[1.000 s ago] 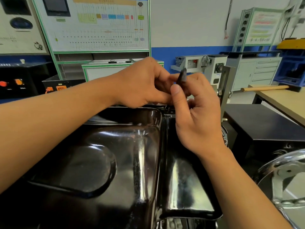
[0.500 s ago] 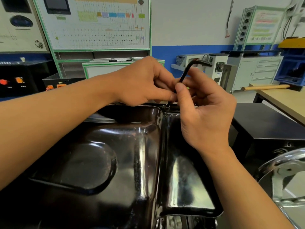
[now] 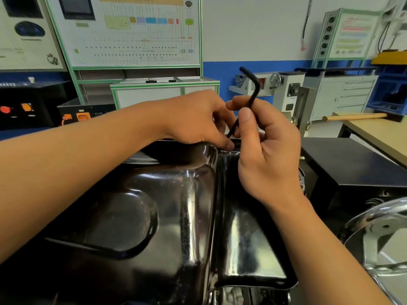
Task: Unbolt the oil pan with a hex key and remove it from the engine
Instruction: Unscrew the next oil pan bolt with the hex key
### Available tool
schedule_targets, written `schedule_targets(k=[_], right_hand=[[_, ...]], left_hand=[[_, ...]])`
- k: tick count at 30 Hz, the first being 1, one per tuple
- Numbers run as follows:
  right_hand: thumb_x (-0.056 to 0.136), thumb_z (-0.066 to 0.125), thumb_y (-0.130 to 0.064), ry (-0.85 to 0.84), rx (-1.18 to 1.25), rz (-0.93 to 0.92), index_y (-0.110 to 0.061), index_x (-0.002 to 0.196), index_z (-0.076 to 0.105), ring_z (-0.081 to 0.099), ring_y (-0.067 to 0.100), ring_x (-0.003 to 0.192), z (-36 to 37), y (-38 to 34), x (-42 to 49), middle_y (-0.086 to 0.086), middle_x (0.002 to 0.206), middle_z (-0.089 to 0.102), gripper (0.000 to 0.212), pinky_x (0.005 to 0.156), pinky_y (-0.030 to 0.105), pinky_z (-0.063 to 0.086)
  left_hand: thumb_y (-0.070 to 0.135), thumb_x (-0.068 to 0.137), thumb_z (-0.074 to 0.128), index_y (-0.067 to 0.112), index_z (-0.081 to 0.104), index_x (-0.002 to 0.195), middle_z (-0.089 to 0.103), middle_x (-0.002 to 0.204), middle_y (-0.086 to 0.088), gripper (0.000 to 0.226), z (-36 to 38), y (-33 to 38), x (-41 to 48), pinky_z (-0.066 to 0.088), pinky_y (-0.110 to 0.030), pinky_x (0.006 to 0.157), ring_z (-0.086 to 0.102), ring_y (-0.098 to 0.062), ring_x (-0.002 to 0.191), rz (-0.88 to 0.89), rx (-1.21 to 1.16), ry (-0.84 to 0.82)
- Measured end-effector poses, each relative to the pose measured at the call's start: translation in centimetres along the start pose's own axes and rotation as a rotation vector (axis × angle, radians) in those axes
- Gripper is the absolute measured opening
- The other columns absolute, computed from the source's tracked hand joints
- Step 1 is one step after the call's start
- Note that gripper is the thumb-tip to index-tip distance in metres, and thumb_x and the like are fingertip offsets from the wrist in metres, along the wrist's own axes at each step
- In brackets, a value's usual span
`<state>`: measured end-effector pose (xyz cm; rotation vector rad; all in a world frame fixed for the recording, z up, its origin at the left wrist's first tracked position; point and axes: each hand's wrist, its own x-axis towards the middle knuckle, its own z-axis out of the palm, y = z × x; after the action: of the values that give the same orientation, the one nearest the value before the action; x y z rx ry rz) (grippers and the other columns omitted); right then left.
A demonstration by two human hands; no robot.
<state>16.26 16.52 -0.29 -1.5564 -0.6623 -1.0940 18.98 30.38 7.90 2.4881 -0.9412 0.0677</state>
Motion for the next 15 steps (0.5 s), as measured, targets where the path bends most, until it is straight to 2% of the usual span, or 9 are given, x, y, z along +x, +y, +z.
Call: schedule_targets(k=[2,3,5,7,9,11,12,15], right_hand=[[0.101,0.050,-0.012,-0.027,0.044,0.033,-0.018,0.111,0.062,0.061,0.002,0.075,0.13,-0.12,-0.01,-0.009,0.093,0.067,0.017,0.069,0.024,0.049],[0.100,0.054,-0.013,-0.023,0.089,0.059,-0.023,0.111,0.059,0.061,0.002,0.072,0.19,-0.21,0.01,-0.013,0.089,0.067,0.016,0.066,0.022,0.049],[0.093,0.068,-0.013,0.014,0.180,0.110,-0.029,0.106,0.055,0.062,0.003,0.066,0.32,-0.34,0.00,-0.014,0.078,0.067,0.024,0.058,0.023,0.050],[0.085,0.078,-0.010,0.076,0.188,0.108,-0.024,0.095,0.057,0.062,0.009,0.061,0.42,-0.36,0.03,-0.010,0.073,0.067,0.027,0.057,0.023,0.052],[0.083,0.080,-0.008,0.114,0.177,0.106,-0.015,0.086,0.063,0.064,0.021,0.057,0.53,-0.24,0.03,0.002,0.071,0.069,0.019,0.054,0.034,0.055],[0.087,0.076,-0.005,0.110,0.204,0.093,-0.008,0.087,0.070,0.064,0.027,0.053,0.65,-0.18,0.02,0.012,0.068,0.070,0.007,0.053,0.042,0.056],[0.089,0.073,-0.005,0.088,0.202,0.079,-0.007,0.093,0.073,0.064,0.024,0.053,0.68,-0.14,-0.01,0.013,0.066,0.069,0.004,0.054,0.040,0.056],[0.100,0.056,-0.010,-0.031,0.139,0.072,-0.005,0.112,0.070,0.062,0.010,0.055,0.59,-0.01,-0.03,0.005,0.067,0.067,0.019,0.060,0.024,0.051]], left_hand=[[0.024,0.081,0.078,0.025,0.070,0.068,0.067,0.074,-0.011,0.016,0.03,-0.03,0.34,0.047,-0.040,0.073,0.054,-0.014,0.065,-0.049,0.069,-0.026],[0.025,0.081,0.078,0.024,0.072,0.069,0.068,0.071,-0.006,0.014,0.03,0.02,0.46,0.048,-0.038,0.071,0.055,-0.012,0.065,-0.067,0.092,-0.024],[0.023,0.080,0.077,0.033,0.069,0.057,0.061,0.054,0.010,0.027,-0.09,0.13,0.55,0.041,-0.026,0.057,0.050,-0.003,0.053,-0.080,0.107,-0.037],[0.019,0.080,0.076,0.039,0.064,0.047,0.052,0.043,0.016,0.041,-0.19,0.10,0.61,0.034,-0.015,0.049,0.046,-0.002,0.046,-0.083,0.117,-0.050],[0.018,0.079,0.077,0.031,0.064,0.048,0.052,0.044,0.016,0.037,-0.15,-0.17,0.70,0.033,-0.011,0.047,0.046,0.000,0.045,-0.087,0.110,-0.048],[0.014,0.080,0.076,0.023,0.063,0.057,0.057,0.052,0.011,0.027,-0.09,-0.23,0.75,0.039,-0.018,0.054,0.048,-0.002,0.052,-0.077,0.120,-0.058],[0.010,0.080,0.073,0.022,0.063,0.062,0.060,0.059,0.008,0.024,-0.09,-0.21,0.78,0.044,-0.026,0.062,0.052,-0.007,0.060,-0.074,0.121,-0.068],[0.004,0.081,0.069,0.026,0.063,0.064,0.065,0.074,0.003,0.029,-0.16,-0.12,0.77,0.051,-0.044,0.087,0.062,-0.017,0.079,-0.079,0.112,-0.092]])
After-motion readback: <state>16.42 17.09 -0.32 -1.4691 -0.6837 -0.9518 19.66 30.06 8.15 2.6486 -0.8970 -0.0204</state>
